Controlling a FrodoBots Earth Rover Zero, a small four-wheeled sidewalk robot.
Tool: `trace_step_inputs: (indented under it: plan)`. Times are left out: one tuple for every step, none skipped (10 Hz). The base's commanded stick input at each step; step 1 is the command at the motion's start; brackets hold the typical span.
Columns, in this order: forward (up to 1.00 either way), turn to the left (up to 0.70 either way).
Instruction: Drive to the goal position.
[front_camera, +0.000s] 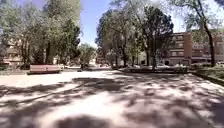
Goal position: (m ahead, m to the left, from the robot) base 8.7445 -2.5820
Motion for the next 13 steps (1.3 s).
trace_step_inputs:
  plan:
    - [0.7, 0.01]
    - [0.7, 0.01]
    - [0.7, 0.01]
    - [0.7, 0.01]
    - [0.7, 0.01]
    - [0.7, 0.01]
    - [0.7, 0.01]
    - [0.7, 0.01]
    - [0.7, 0.01]
    - [0.7, 0.01]
    - [0.7, 0.01]
    - [0.7, 0.01]
    - [0.7, 0.01]
